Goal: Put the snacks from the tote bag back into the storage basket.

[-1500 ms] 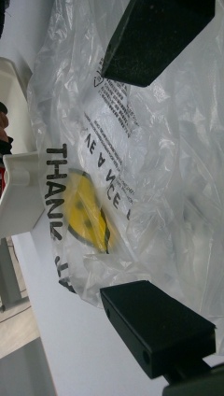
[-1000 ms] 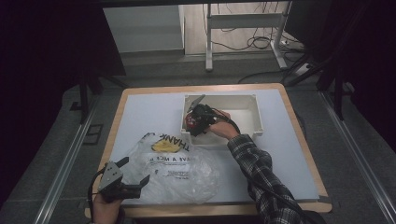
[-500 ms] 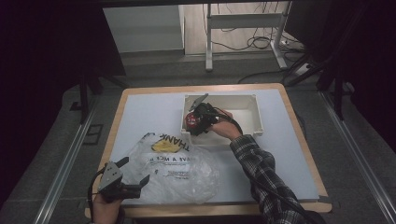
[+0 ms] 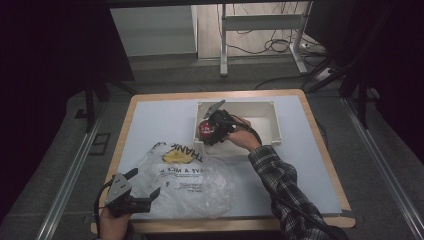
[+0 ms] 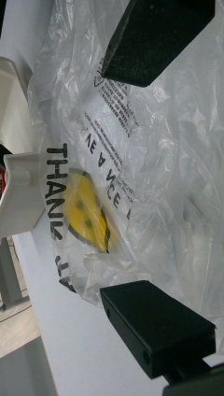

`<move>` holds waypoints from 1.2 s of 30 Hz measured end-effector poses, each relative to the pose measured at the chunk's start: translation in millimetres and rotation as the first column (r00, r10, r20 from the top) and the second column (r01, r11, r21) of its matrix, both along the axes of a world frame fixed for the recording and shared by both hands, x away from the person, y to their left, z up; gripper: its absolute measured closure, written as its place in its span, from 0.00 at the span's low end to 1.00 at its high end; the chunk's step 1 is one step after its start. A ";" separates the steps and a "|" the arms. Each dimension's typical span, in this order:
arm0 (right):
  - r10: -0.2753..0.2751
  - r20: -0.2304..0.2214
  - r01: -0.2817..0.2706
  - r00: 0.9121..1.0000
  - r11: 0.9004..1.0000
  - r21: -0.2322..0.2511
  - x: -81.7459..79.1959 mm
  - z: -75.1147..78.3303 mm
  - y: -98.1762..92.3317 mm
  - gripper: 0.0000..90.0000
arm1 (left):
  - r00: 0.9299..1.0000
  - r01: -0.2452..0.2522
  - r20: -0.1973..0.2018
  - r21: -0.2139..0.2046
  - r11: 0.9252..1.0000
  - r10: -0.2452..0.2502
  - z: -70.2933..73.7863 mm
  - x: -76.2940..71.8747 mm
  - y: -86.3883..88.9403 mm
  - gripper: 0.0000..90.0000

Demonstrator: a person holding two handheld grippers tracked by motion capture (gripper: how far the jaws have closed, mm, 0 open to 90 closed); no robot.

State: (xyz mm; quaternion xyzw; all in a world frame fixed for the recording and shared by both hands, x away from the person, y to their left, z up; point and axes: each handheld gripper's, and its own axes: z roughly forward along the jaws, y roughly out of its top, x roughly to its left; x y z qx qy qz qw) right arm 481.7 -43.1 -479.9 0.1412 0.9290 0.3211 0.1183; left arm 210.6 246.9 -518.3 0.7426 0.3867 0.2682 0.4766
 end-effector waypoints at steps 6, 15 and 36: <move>-0.004 0.008 0.004 1.000 1.000 0.007 -3.2 3.4 -1.6 0.09 | 1.000 0.001 0.000 0.001 1.000 -0.001 0.0 -0.2 0.0 0.00; -0.017 0.016 0.017 1.000 1.000 0.015 -7.7 5.7 -4.3 0.09 | 1.000 0.001 0.000 0.004 1.000 -0.001 -0.1 -0.3 -0.4 0.00; -0.008 0.026 0.007 1.000 0.999 0.038 -20.4 14.5 -10.4 0.09 | 1.000 0.007 -0.002 0.008 1.000 -0.007 -0.2 -0.5 -1.0 0.00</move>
